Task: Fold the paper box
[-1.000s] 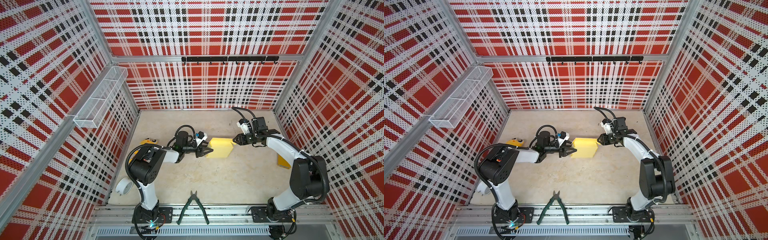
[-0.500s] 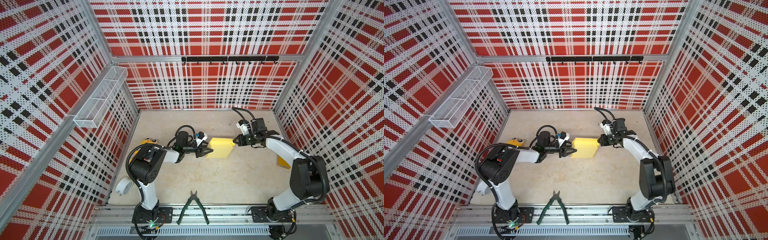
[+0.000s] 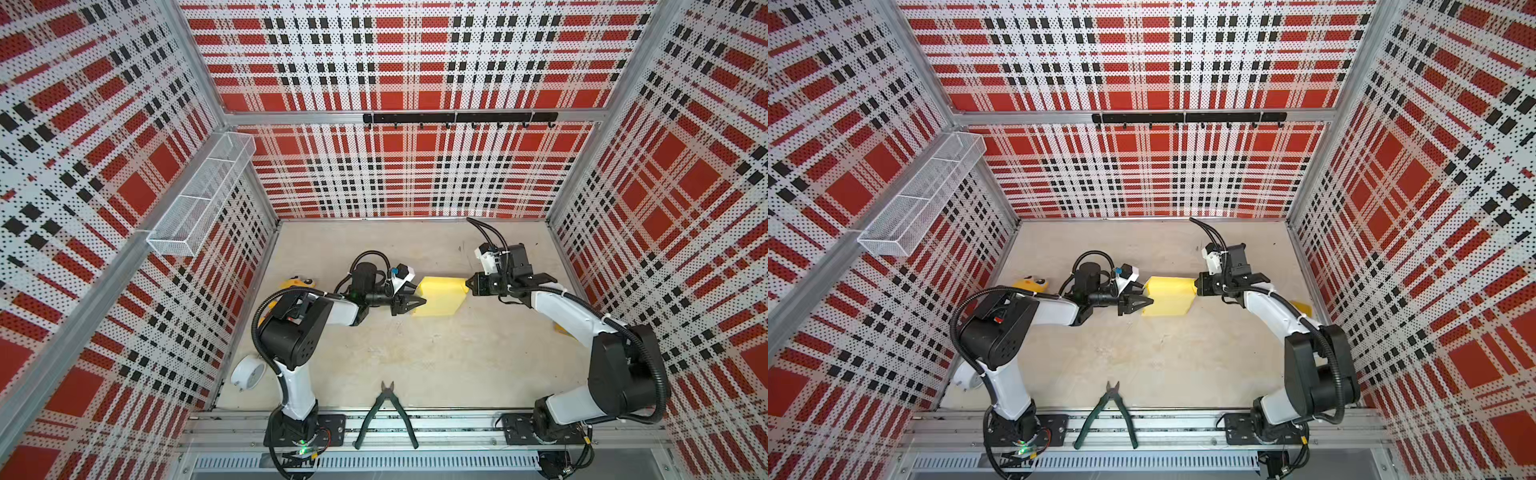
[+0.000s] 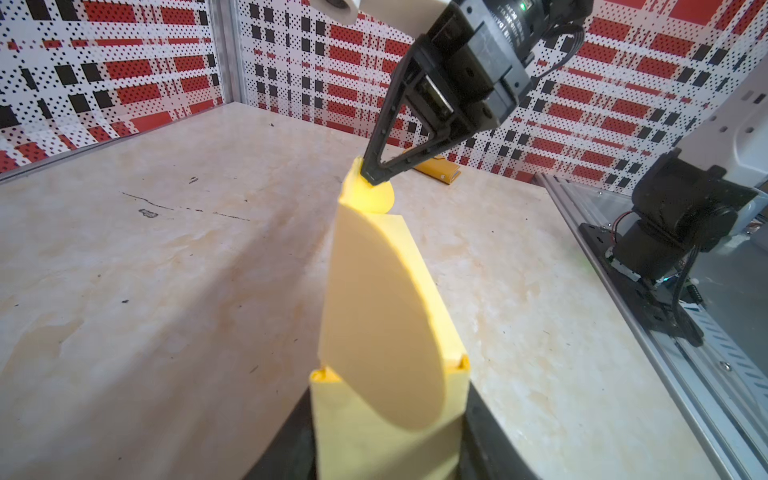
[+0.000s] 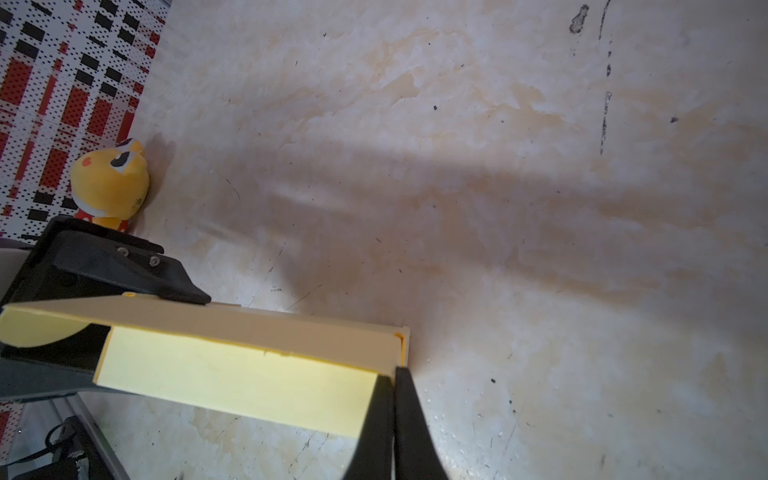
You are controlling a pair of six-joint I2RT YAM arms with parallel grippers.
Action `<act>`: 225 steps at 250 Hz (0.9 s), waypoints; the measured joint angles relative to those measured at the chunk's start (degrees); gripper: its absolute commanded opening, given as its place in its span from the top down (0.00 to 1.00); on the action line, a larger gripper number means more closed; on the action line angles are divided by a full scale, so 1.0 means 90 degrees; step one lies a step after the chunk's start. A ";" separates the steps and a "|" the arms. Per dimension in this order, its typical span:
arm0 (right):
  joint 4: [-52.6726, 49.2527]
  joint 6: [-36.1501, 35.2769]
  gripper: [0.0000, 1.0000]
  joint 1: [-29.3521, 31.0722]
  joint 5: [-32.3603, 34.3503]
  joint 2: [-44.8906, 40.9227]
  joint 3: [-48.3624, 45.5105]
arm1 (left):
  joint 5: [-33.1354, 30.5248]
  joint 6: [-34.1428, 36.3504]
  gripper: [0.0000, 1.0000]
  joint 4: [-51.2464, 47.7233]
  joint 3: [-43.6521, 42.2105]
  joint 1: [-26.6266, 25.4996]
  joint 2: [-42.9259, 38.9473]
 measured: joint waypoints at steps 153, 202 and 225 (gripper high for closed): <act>-0.0593 0.0107 1.00 0.0044 0.0019 0.0010 0.0277 | 0.0007 0.0401 0.74 -0.0180 -0.0002 0.0000 0.0000; -0.0260 0.0083 1.00 0.0182 0.0316 -0.0015 0.0114 | 0.0005 0.0379 0.74 -0.0206 -0.0002 0.0000 0.0000; 0.0114 0.0092 1.00 0.0311 0.0605 -0.0158 -0.0146 | 0.0005 0.0369 0.74 -0.0221 -0.0002 0.0000 0.0000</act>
